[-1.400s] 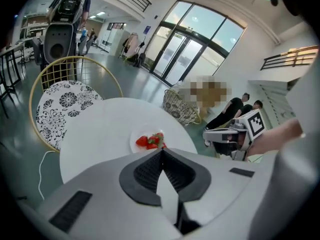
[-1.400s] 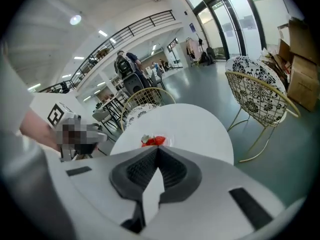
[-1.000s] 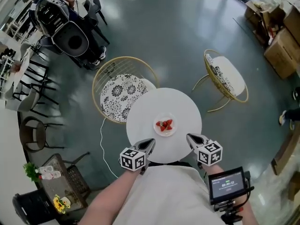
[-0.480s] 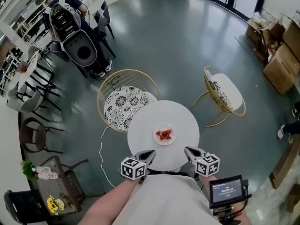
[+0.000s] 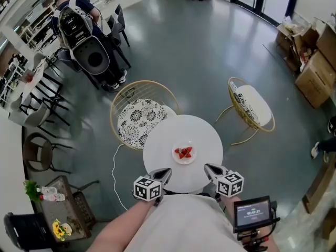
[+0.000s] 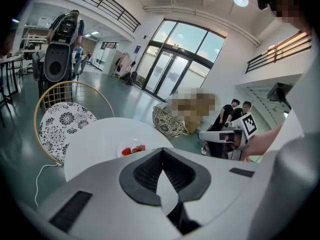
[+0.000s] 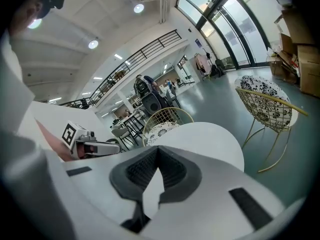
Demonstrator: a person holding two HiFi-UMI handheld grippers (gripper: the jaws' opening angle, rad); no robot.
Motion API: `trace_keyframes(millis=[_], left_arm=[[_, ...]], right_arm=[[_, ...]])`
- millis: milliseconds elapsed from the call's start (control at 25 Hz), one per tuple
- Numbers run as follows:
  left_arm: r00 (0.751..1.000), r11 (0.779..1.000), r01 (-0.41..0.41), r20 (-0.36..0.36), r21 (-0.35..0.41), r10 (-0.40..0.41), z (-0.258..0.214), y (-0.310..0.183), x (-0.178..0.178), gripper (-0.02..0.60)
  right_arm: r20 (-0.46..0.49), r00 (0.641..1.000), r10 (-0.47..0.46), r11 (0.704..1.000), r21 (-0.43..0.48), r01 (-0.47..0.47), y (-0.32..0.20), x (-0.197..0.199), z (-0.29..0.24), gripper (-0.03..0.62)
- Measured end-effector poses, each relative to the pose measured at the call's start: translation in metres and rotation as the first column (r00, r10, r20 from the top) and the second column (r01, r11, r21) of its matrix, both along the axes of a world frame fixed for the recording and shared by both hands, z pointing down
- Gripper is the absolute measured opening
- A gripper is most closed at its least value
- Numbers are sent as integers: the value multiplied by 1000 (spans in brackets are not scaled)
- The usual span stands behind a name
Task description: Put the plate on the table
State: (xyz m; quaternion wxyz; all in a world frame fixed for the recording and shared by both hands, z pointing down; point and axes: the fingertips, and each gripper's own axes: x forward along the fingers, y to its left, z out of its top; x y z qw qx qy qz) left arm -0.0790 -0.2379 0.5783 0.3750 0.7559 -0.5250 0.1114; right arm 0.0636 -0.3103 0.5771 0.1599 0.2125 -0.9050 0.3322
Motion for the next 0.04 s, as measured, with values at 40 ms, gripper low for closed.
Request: trace_keyframes(millis=[40], left_arm=[[1000,1000,0,2,1,0,0,-2,0,5]], right_arm=[[4,1000,0,1000,2,0,-1,-1,-1,5]])
